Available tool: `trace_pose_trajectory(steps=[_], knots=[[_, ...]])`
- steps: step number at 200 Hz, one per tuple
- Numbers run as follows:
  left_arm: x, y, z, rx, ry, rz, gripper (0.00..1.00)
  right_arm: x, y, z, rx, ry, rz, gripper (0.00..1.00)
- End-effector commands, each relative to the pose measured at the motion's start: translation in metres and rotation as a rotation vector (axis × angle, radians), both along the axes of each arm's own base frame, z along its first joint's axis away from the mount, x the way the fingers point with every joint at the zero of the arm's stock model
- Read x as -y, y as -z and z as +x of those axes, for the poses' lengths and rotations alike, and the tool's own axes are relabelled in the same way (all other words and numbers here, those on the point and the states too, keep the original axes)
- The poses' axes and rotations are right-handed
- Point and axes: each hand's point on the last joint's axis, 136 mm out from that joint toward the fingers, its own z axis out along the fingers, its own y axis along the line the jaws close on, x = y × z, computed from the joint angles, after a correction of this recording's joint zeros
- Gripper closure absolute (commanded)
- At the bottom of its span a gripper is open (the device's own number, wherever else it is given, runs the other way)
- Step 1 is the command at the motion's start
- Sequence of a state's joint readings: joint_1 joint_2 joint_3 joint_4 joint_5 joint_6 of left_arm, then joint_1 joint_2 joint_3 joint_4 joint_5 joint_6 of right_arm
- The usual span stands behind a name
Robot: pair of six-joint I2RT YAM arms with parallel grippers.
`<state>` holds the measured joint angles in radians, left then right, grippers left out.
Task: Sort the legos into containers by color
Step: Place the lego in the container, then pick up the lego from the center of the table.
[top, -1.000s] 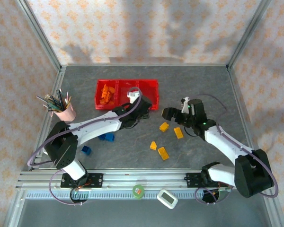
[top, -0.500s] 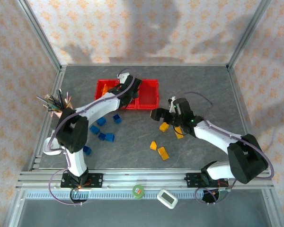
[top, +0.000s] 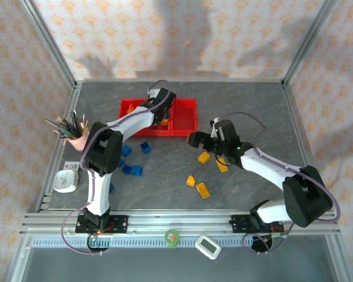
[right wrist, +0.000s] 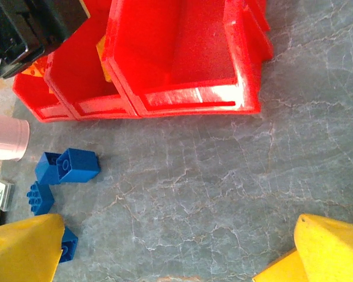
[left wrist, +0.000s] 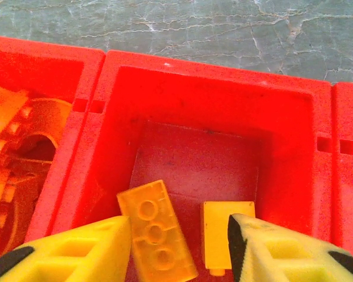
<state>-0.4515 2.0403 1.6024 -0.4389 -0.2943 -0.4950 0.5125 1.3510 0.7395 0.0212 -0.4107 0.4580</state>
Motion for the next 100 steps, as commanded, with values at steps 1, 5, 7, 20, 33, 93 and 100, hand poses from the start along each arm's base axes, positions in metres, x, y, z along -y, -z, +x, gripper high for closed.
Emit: trace_pose_trajectory(steps=[1, 5, 7, 20, 33, 93, 100], knots=[[-0.001, -0.04, -0.013, 0.034, 0.024, -0.022, 0.47, 0.004, -0.016, 0.006, 0.04, 0.016, -0.011, 0.0], [0.0, -0.044, -0.016, 0.036, 0.03, -0.033, 0.47, 0.003, -0.018, 0.005, 0.04, 0.012, -0.005, 0.0], [0.001, -0.043, -0.018, 0.033, 0.035, -0.036, 0.47, 0.004, -0.018, 0.006, 0.04, 0.016, -0.002, 0.0], [0.007, -0.057, -0.031, 0.052, 0.062, -0.076, 0.46, 0.009, -0.021, 0.005, 0.042, 0.03, 0.009, 0.0], [0.021, -0.063, -0.046, 0.06, 0.112, -0.121, 0.45, 0.016, -0.021, 0.005, 0.04, 0.047, 0.006, 0.0], [0.099, -0.055, -0.128, 0.021, 0.378, -0.212, 0.39, 0.06, 0.003, -0.011, -0.03, 0.135, -0.043, 0.0], [0.108, -0.052, -0.137, 0.015, 0.405, -0.221, 0.38, 0.065, 0.011, -0.015, -0.046, 0.143, -0.052, 0.0]])
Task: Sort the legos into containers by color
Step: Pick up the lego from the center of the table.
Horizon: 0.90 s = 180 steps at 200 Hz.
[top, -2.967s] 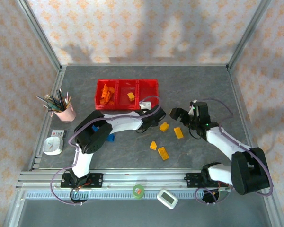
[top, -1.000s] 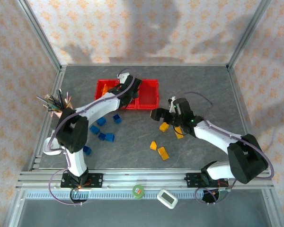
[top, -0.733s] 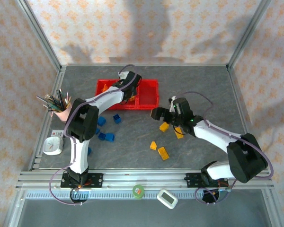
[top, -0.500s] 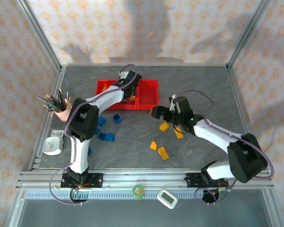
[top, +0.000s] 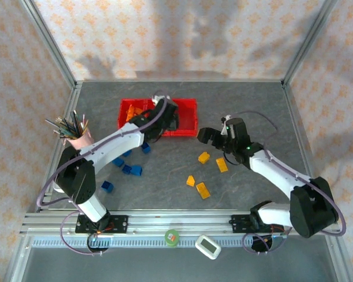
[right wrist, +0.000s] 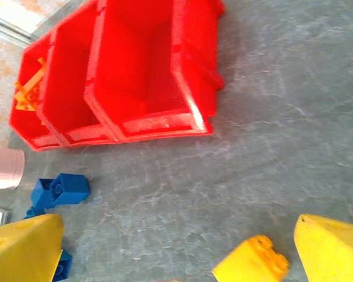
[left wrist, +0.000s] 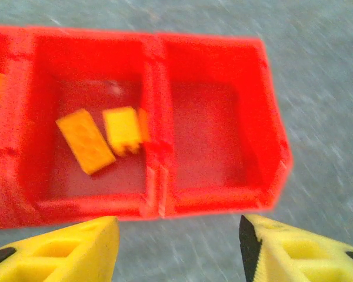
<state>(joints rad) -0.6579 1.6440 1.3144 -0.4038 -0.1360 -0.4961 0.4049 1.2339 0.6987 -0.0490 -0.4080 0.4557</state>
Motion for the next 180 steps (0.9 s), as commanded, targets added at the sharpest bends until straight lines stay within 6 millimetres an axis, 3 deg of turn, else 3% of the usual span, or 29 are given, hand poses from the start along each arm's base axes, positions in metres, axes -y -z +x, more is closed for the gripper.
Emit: trace_pose_trajectory(steps=[1, 39, 67, 134, 149, 156, 180], knots=[[0.03, 0.016, -0.03, -0.038, 0.109, -0.031, 0.38, 0.021, 0.023, -0.017, -0.06, 0.036, -0.05, 0.0], [0.07, 0.036, -0.07, -0.045, 0.236, -0.054, 0.33, 0.046, 0.038, -0.033, -0.091, 0.087, -0.063, 0.0], [0.098, 0.053, -0.084, -0.05, 0.313, -0.051, 0.29, 0.062, 0.049, -0.041, -0.117, 0.139, -0.063, 0.0], [0.141, 0.087, -0.078, -0.071, 0.378, 0.036, 0.25, 0.081, 0.062, -0.045, -0.145, 0.196, -0.099, 0.0], [0.146, 0.093, -0.074, -0.078, 0.378, 0.046, 0.25, 0.083, 0.063, -0.044, -0.146, 0.203, -0.105, 0.0], [0.146, 0.108, -0.073, -0.095, 0.375, 0.076, 0.25, 0.084, 0.063, -0.044, -0.146, 0.207, -0.107, 0.0], [0.148, 0.122, -0.068, -0.111, 0.37, 0.116, 0.25, 0.086, 0.063, -0.043, -0.146, 0.215, -0.109, 0.0]])
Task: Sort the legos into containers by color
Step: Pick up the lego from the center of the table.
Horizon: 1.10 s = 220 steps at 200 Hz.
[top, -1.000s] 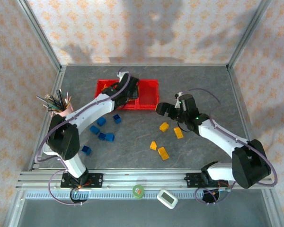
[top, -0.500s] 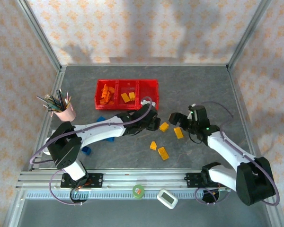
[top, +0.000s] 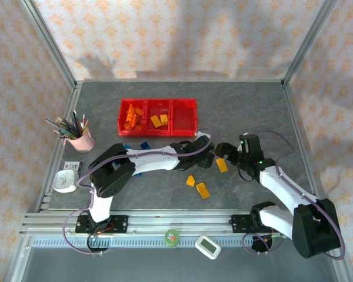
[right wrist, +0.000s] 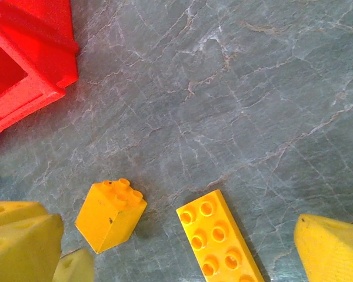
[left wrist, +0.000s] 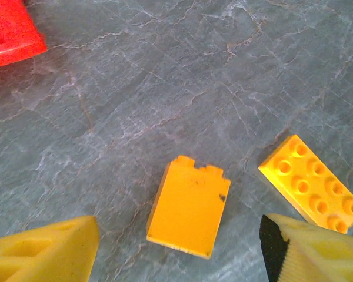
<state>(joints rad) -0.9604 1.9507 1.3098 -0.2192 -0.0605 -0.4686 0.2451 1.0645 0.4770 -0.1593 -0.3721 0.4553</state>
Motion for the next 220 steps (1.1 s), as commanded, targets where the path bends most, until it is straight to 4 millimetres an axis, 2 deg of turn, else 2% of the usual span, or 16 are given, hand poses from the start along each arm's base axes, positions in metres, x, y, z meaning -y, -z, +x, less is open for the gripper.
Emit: trace_pose_trajectory(steps=[1, 34, 59, 115, 137, 172, 181, 185, 220], knots=[[0.004, 0.006, 0.008, 0.02, 0.003, 0.045, 0.25, 0.009, 0.002, 0.0, -0.001, 0.026, -0.036, 0.0], [0.008, 0.02, 0.014, 0.015, 0.005, 0.07, 0.32, 0.01, 0.004, 0.0, -0.008, 0.025, -0.044, 0.0], [0.01, 0.027, 0.015, 0.006, 0.006, 0.081, 0.42, 0.009, 0.004, 0.0, -0.008, 0.016, -0.043, 0.0], [0.011, 0.022, 0.01, -0.004, 0.024, 0.053, 0.66, 0.003, 0.003, 0.0, -0.003, -0.028, -0.034, 0.0], [0.008, 0.013, 0.009, 0.008, 0.017, 0.045, 0.7, -0.002, 0.0, 0.002, 0.003, -0.051, -0.019, 0.0], [-0.004, -0.008, 0.003, 0.024, -0.012, 0.016, 0.73, -0.014, -0.016, 0.005, 0.039, -0.112, 0.024, 0.0], [-0.011, -0.007, -0.001, 0.019, -0.023, 0.02, 0.73, -0.018, -0.02, 0.004, 0.047, -0.127, 0.034, 0.0], [-0.013, -0.02, -0.002, 0.036, -0.031, -0.004, 0.73, -0.019, -0.022, 0.005, 0.051, -0.134, 0.038, 0.0], [-0.051, -0.051, -0.006, 0.088, -0.13, -0.017, 0.73, -0.043, -0.042, 0.006, 0.094, -0.222, 0.053, 0.0]])
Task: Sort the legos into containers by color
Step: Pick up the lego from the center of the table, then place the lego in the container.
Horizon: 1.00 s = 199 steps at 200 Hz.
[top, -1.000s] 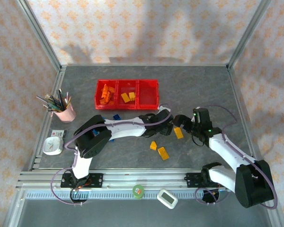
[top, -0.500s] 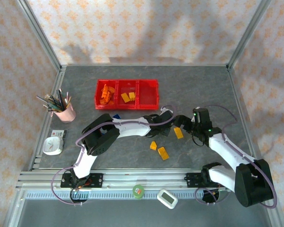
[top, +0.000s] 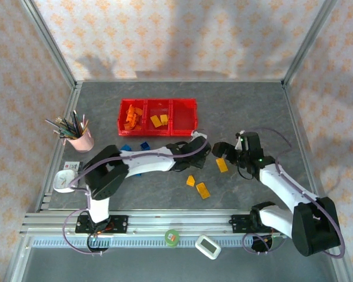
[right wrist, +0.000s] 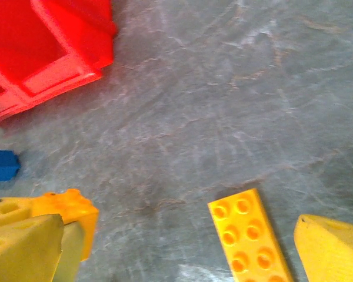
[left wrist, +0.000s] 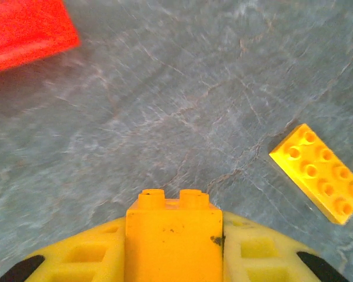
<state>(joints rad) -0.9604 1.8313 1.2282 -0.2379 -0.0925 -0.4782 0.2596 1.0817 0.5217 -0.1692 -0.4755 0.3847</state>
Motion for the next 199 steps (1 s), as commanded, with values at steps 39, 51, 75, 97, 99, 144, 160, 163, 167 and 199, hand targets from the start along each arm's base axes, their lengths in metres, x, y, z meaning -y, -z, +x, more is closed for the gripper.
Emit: trace_pose_trajectory(steps=[39, 51, 75, 97, 99, 144, 160, 163, 167, 199], knots=[[-0.097, -0.069, 0.02, 0.109, -0.283, -0.068, 0.76, -0.064, -0.053, 0.012, 0.127, -0.18, 0.033, 0.0], [-0.117, -0.08, 0.03, 0.132, -0.337, -0.085, 0.76, -0.079, -0.059, 0.014, 0.145, -0.203, 0.038, 0.0], [-0.154, -0.09, 0.053, 0.154, -0.428, -0.069, 0.76, -0.106, -0.064, 0.02, 0.165, -0.226, 0.073, 0.0], [-0.178, -0.089, 0.079, 0.164, -0.498, -0.012, 0.76, -0.123, -0.069, 0.029, 0.185, -0.225, 0.097, 0.0], [-0.181, -0.088, 0.082, 0.164, -0.506, -0.007, 0.76, -0.125, -0.07, 0.03, 0.189, -0.223, 0.098, 0.0], [-0.212, -0.063, 0.143, 0.128, -0.624, 0.01, 0.76, -0.135, -0.07, 0.06, 0.195, -0.164, 0.087, 0.0], [-0.21, -0.06, 0.162, 0.143, -0.609, 0.022, 0.76, -0.135, -0.069, 0.066, 0.199, -0.15, 0.067, 0.0], [-0.209, -0.059, 0.165, 0.143, -0.603, 0.025, 0.76, -0.134, -0.069, 0.067, 0.199, -0.148, 0.063, 0.0], [-0.208, -0.058, 0.168, 0.14, -0.598, 0.029, 0.76, -0.135, -0.069, 0.067, 0.2, -0.151, 0.061, 0.0], [-0.205, -0.04, 0.19, 0.111, -0.584, 0.094, 0.71, -0.135, -0.064, 0.067, 0.189, -0.154, 0.052, 0.0]])
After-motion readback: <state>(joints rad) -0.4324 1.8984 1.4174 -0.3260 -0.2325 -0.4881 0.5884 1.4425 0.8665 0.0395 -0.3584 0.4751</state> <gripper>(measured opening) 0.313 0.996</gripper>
